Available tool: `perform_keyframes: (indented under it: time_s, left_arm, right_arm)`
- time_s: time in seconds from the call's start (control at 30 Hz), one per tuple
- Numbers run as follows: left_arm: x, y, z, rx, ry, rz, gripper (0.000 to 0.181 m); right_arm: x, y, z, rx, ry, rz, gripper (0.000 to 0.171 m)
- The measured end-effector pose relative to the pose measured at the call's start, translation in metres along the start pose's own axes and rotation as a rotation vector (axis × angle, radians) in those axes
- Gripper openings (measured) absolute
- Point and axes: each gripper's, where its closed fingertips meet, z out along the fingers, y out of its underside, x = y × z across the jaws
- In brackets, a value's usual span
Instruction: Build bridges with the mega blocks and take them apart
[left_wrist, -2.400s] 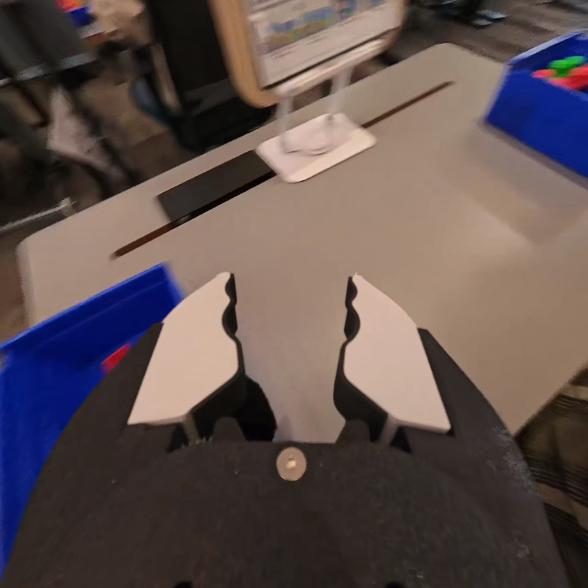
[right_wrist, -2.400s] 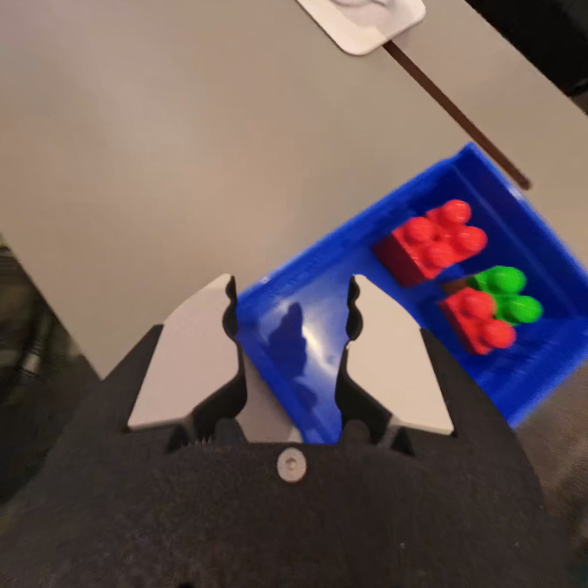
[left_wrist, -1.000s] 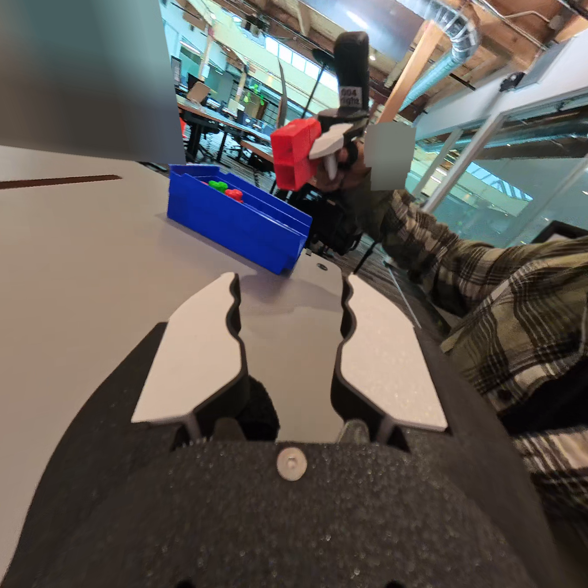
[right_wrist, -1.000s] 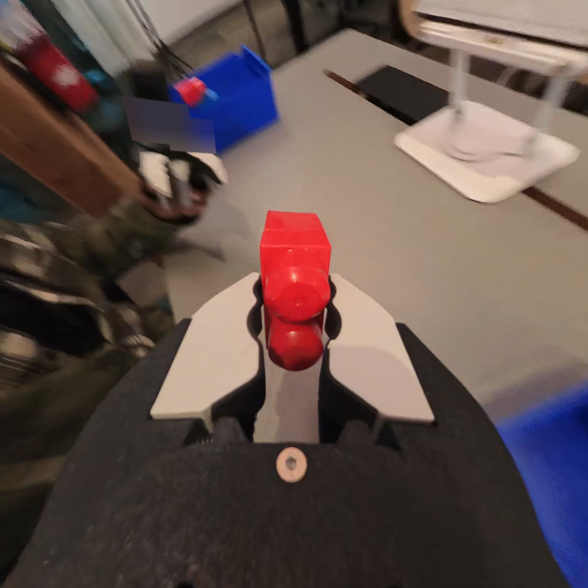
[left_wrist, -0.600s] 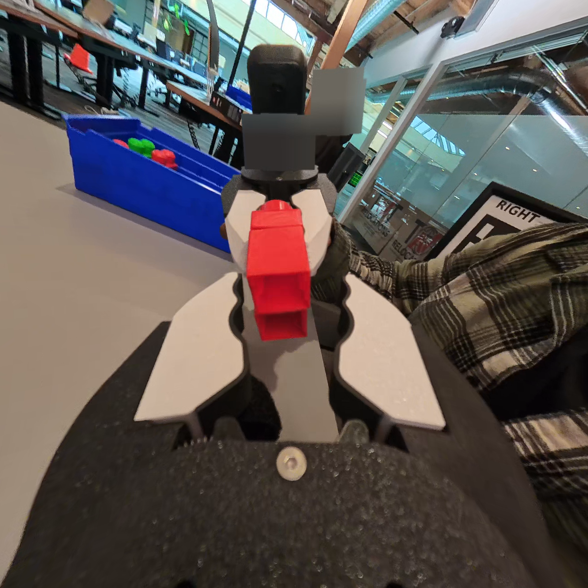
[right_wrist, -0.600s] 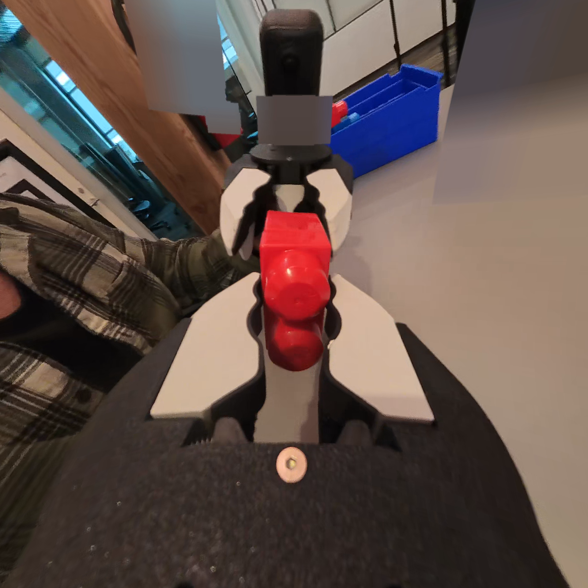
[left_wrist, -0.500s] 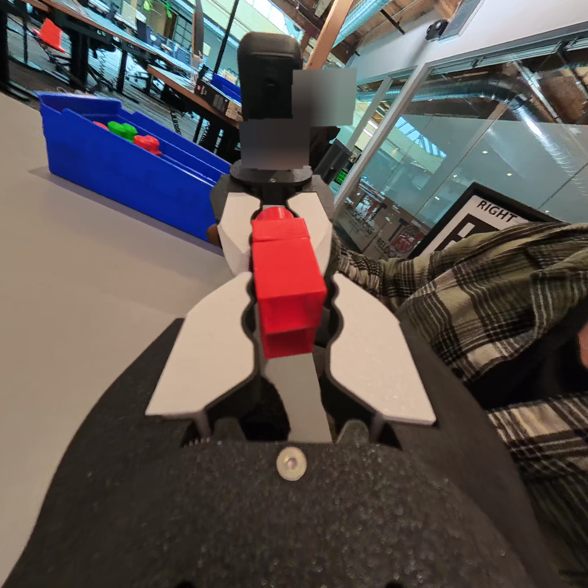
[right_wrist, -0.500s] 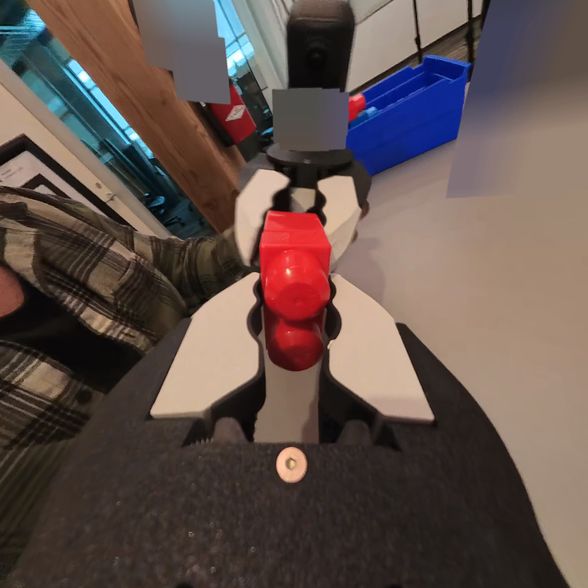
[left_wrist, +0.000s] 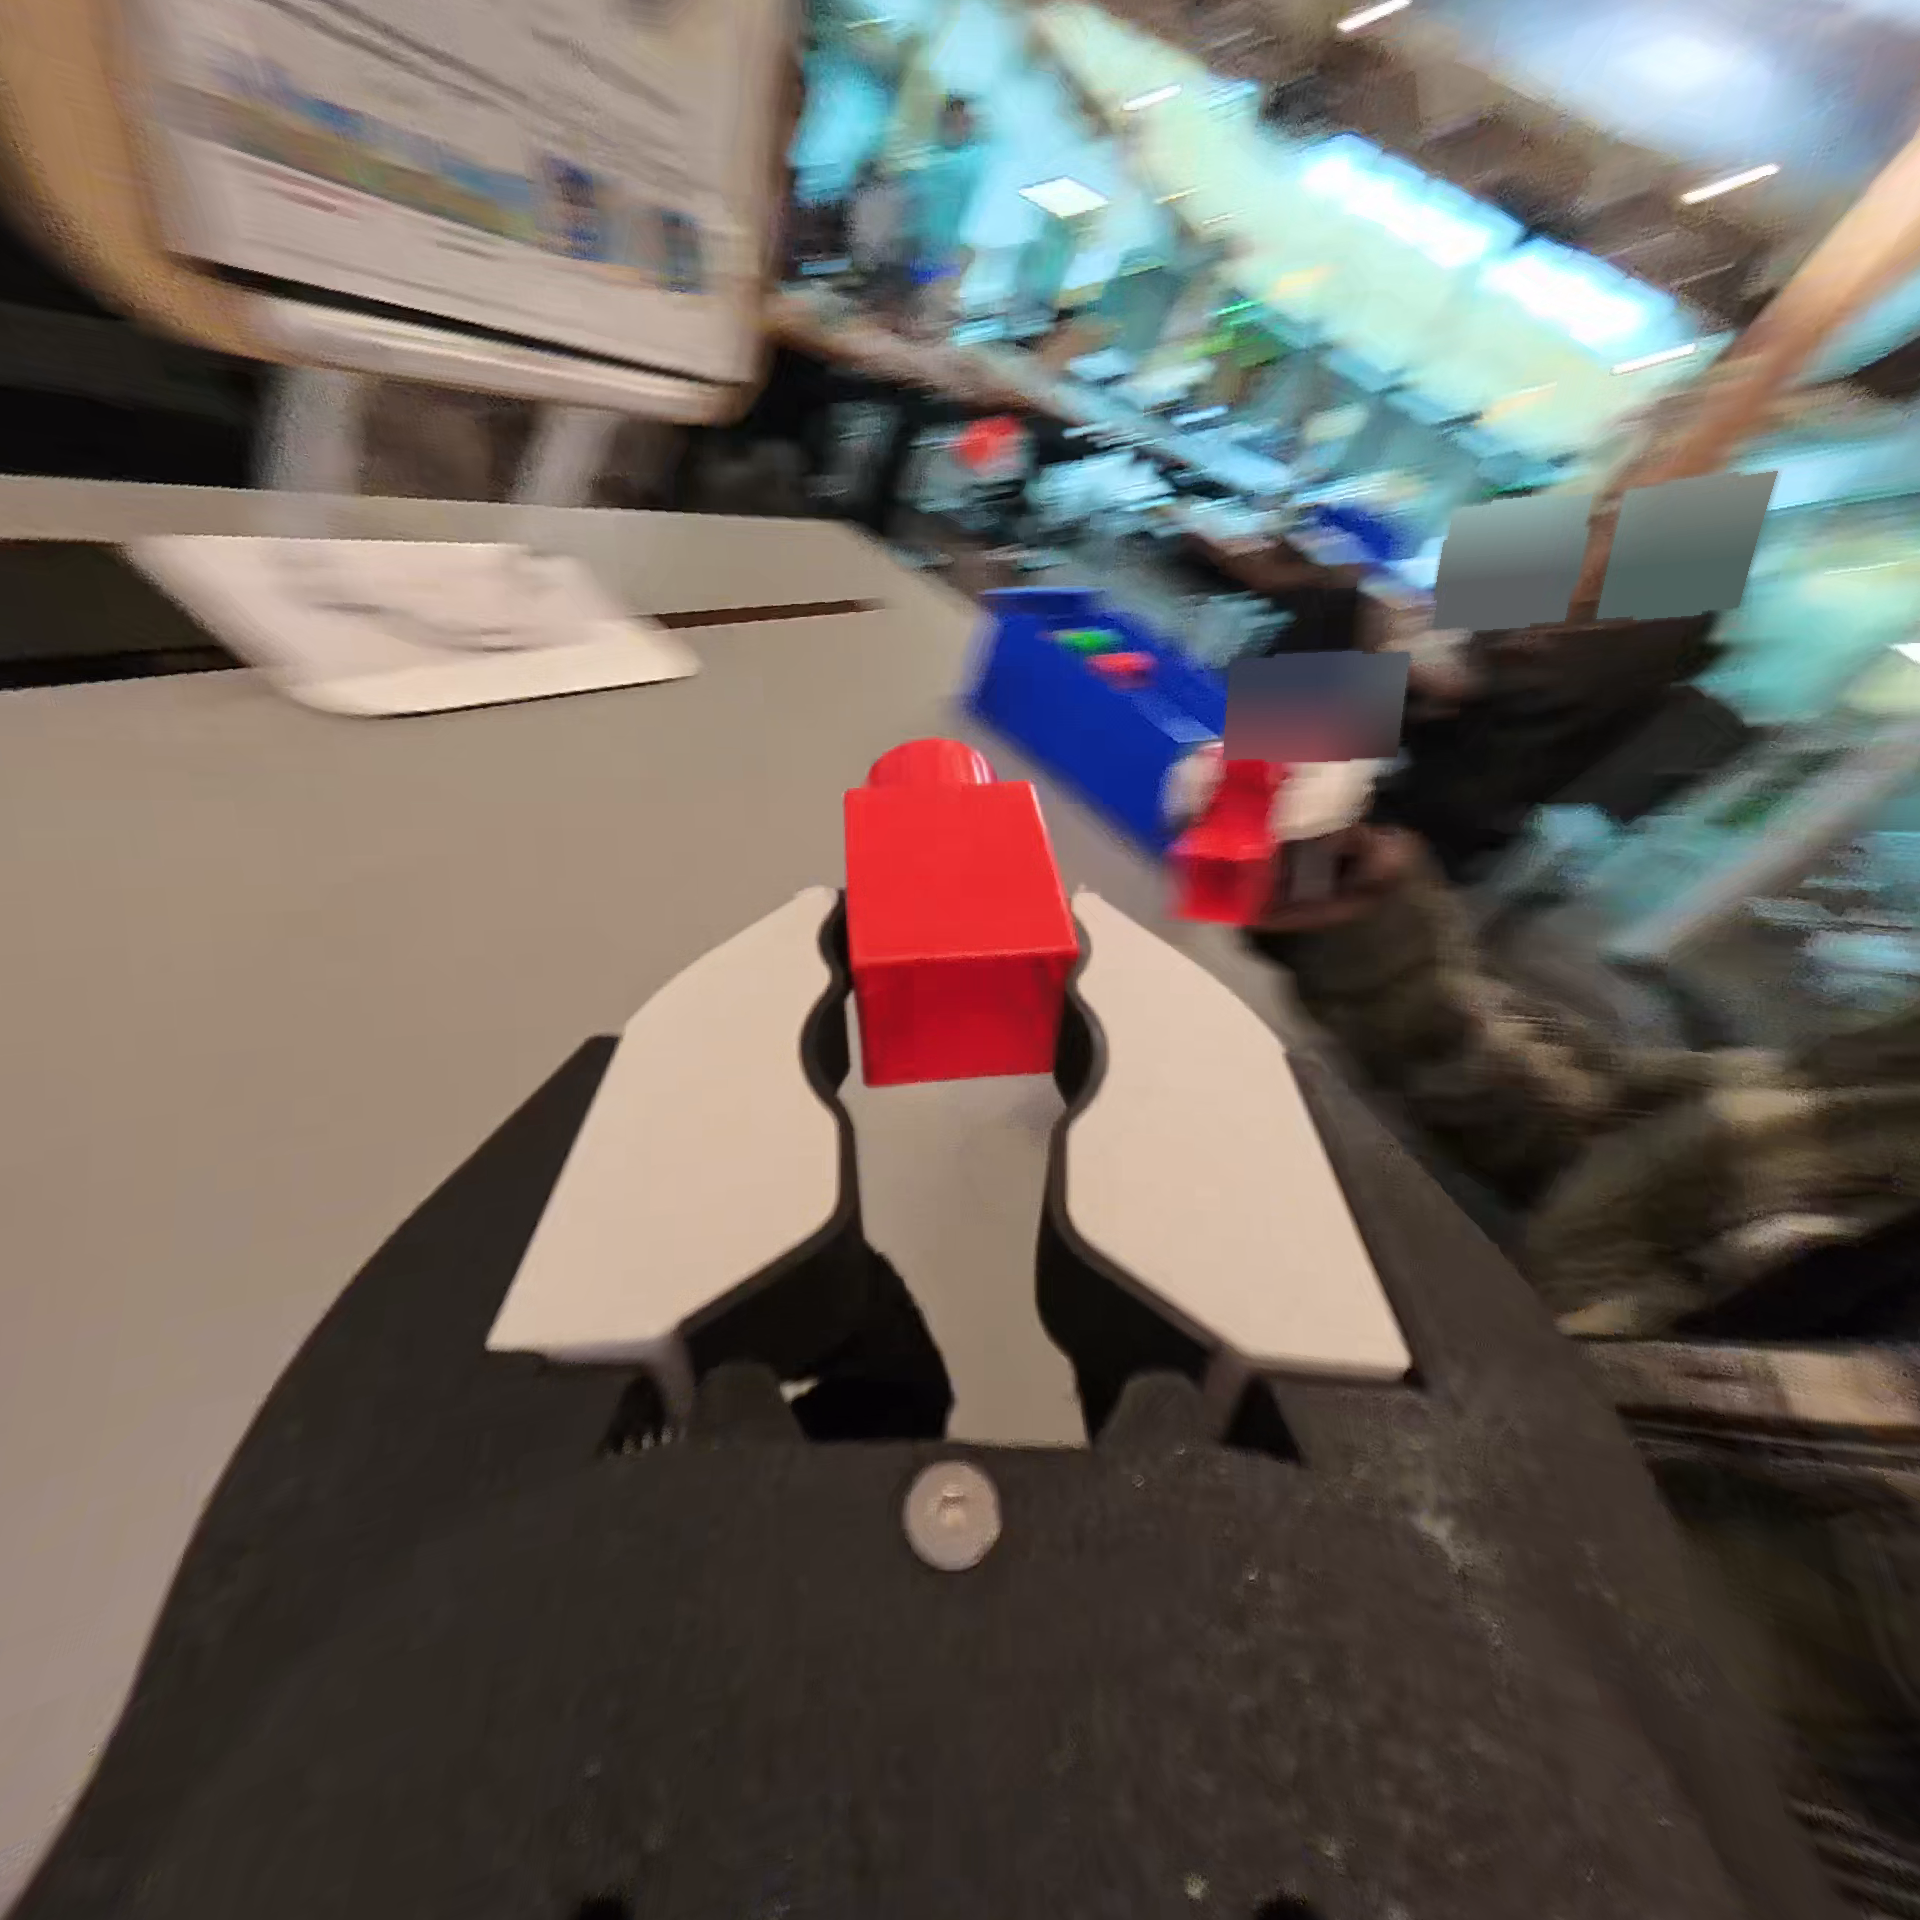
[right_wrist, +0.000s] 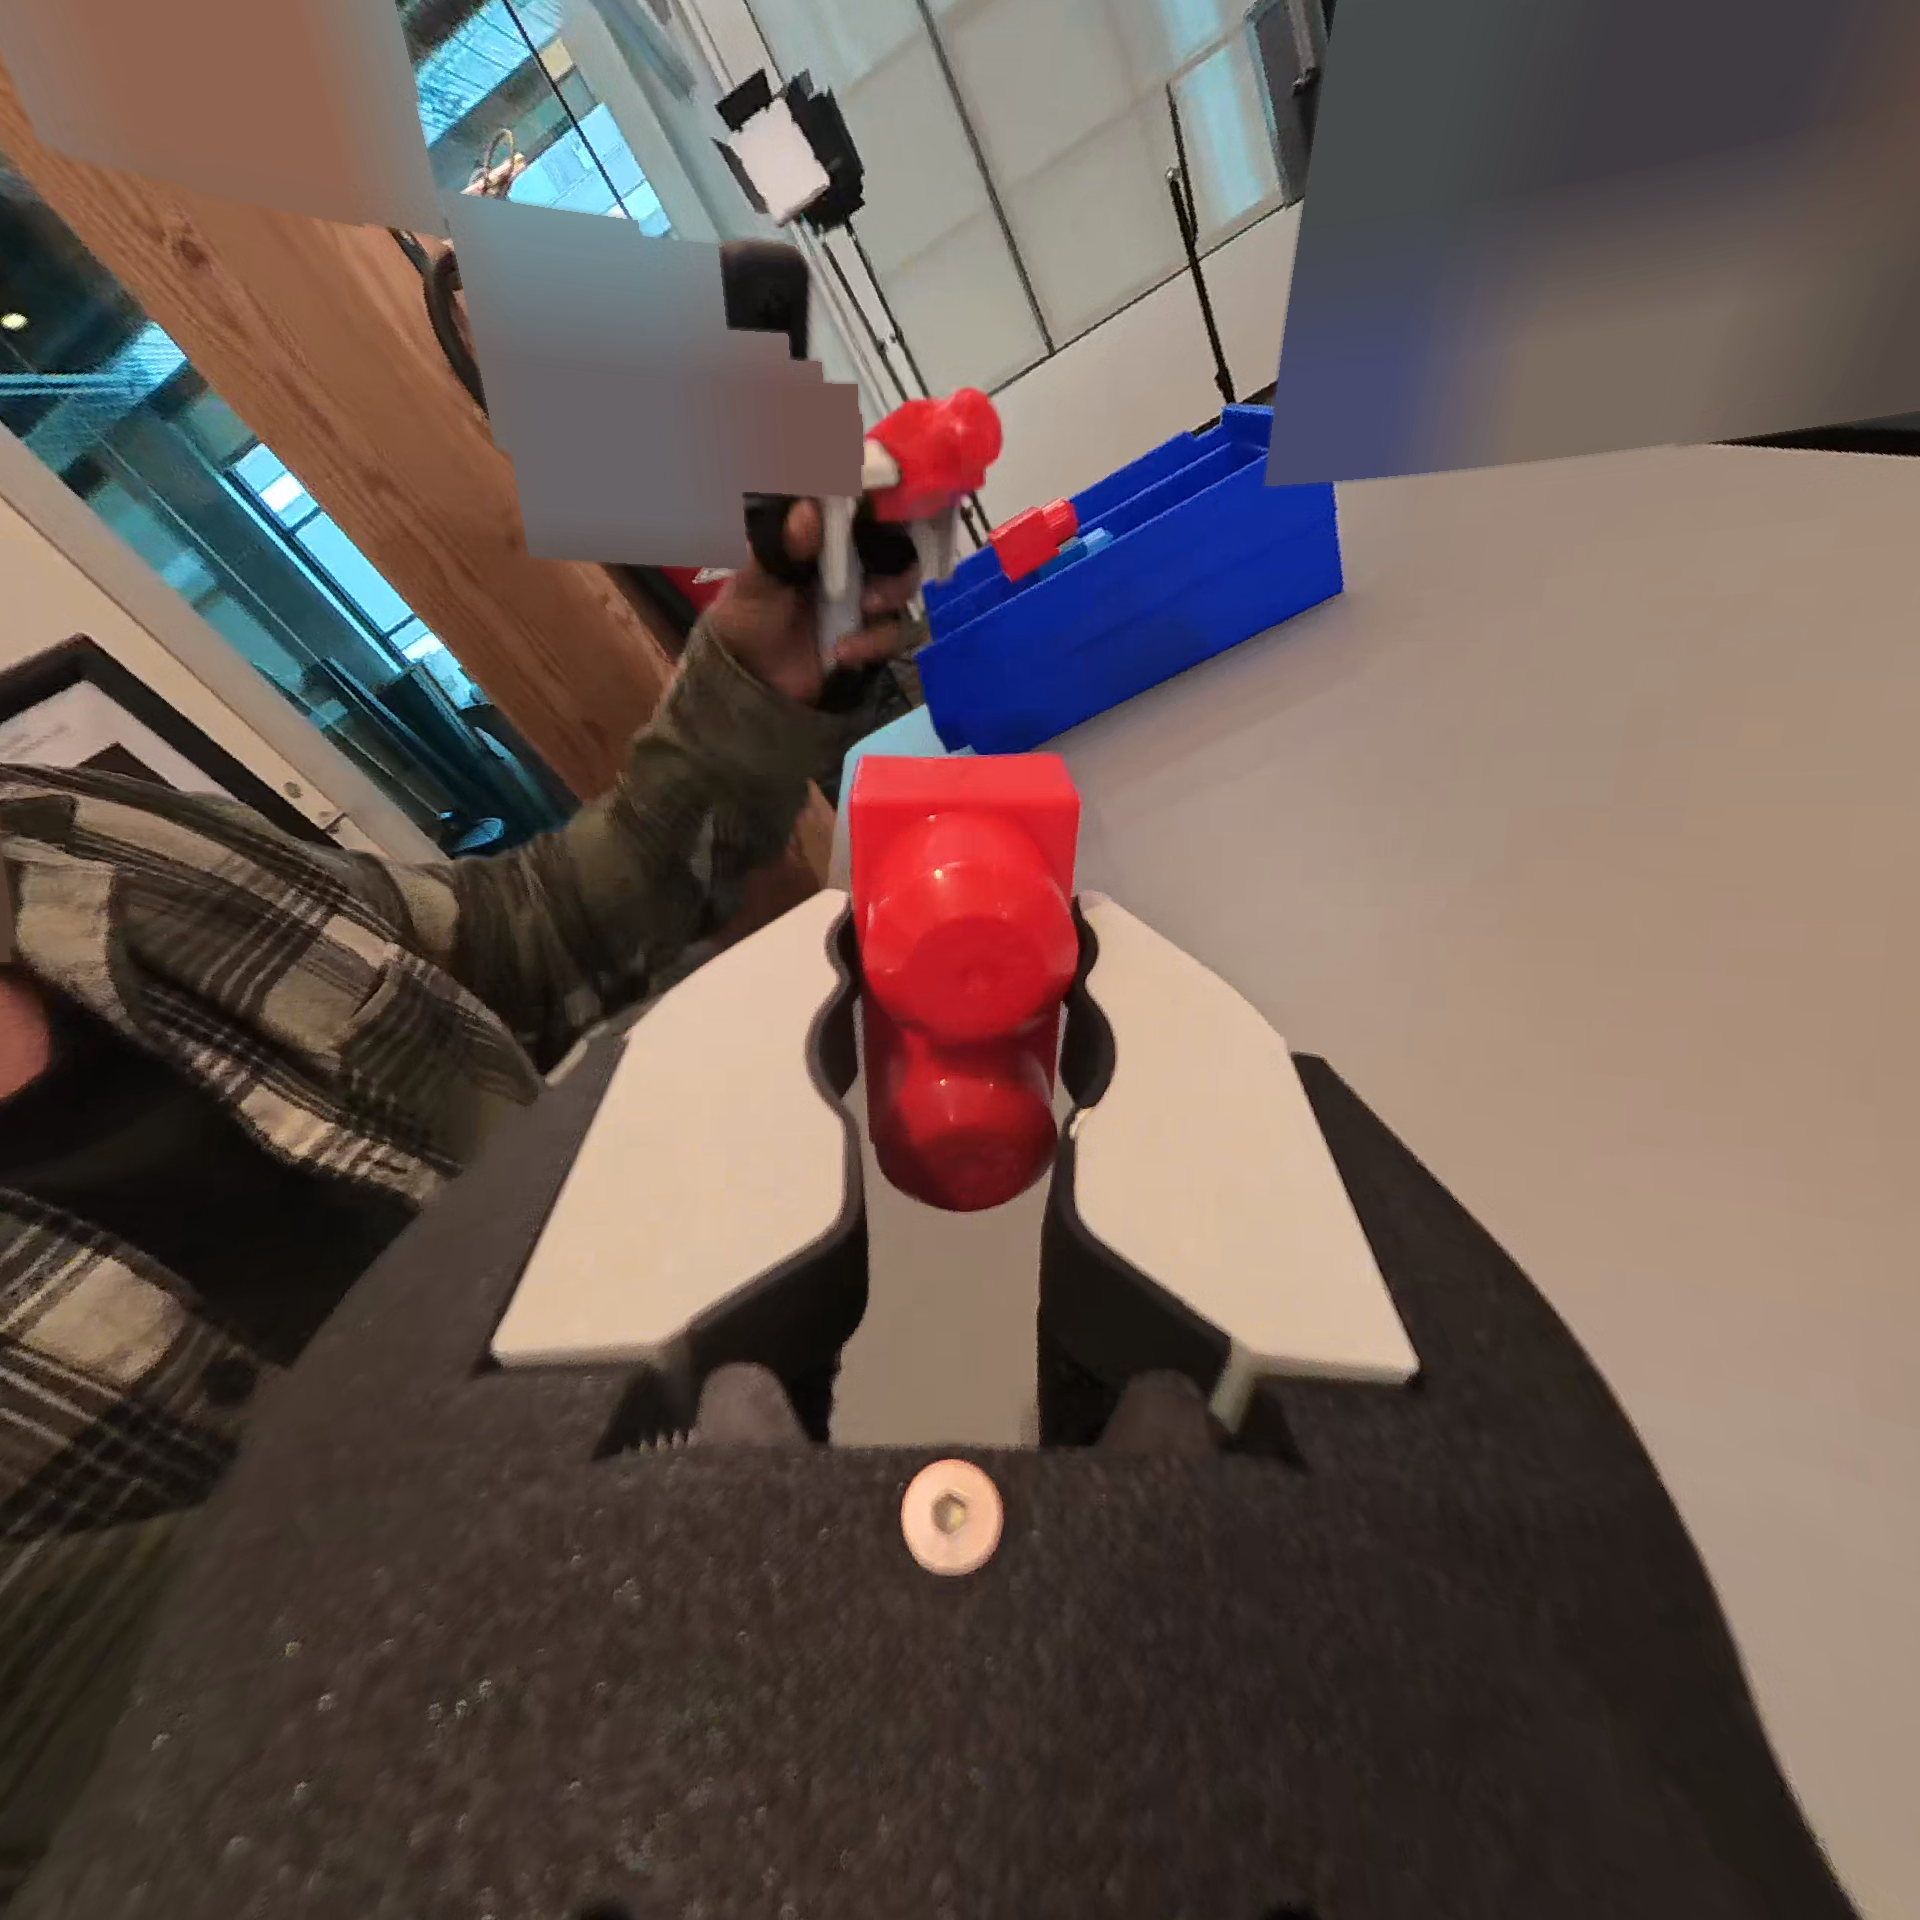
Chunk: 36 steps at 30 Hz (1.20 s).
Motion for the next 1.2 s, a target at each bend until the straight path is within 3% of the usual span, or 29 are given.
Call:
perform_keyframes:
  time_s: [0.1,0.17,0.27,0.37,0.5,0.6,0.7,0.73,0.8,0.9,1.07,1.2]
  left_arm:
    - [-0.081,-0.023,-0.097,-0.092,-0.421,0.09,0.037]
    - [-0.114,-0.026,-0.145,-0.143,-0.511,0.04,0.037]
    - [-0.157,-0.013,-0.19,-0.196,-0.601,-0.068,0.037]
    - [-0.192,0.014,-0.212,-0.255,-0.673,-0.151,0.037]
    - [-0.213,0.023,-0.219,-0.187,-0.686,-0.186,0.037]
    - [-0.212,0.016,-0.216,-0.14,-0.652,-0.191,0.047]
    - [-0.208,-0.006,-0.219,-0.106,-0.725,-0.133,0.071]
    - [-0.201,-0.019,-0.217,-0.088,-0.744,-0.085,0.07]
    - [-0.171,-0.046,-0.195,-0.054,-0.721,0.042,0.068]
    - [-0.096,-0.056,-0.114,-0.087,-0.491,0.174,0.062]
    - [0.033,0.024,0.05,-0.248,0.079,0.139,0.061]
    - [0.099,0.087,0.127,-0.352,0.412,-0.003,0.062]
  right_arm:
    - [-0.004,0.002,0.002,0.008,-0.001,-0.019,0.036]
    - [-0.004,0.004,0.005,0.014,0.0,-0.024,0.036]
    - [-0.001,0.006,0.01,0.027,-0.003,-0.022,0.036]
    - [0.002,0.01,0.013,0.03,0.001,-0.018,0.036]
    - [0.004,0.013,0.013,0.029,0.0,0.007,0.036]
    - [0.004,0.013,0.012,0.023,0.007,0.012,0.036]
    - [0.005,0.012,0.012,0.023,0.013,0.017,0.036]
    - [0.005,0.012,0.012,0.025,0.01,0.018,0.036]
    - [0.004,0.01,0.013,0.036,0.004,0.023,0.036]
    - [0.004,0.008,0.018,0.043,-0.009,0.026,0.036]
    - [-0.007,0.001,0.03,0.048,-0.067,0.027,0.036]
    - [-0.014,-0.003,0.035,0.042,-0.075,0.017,0.035]
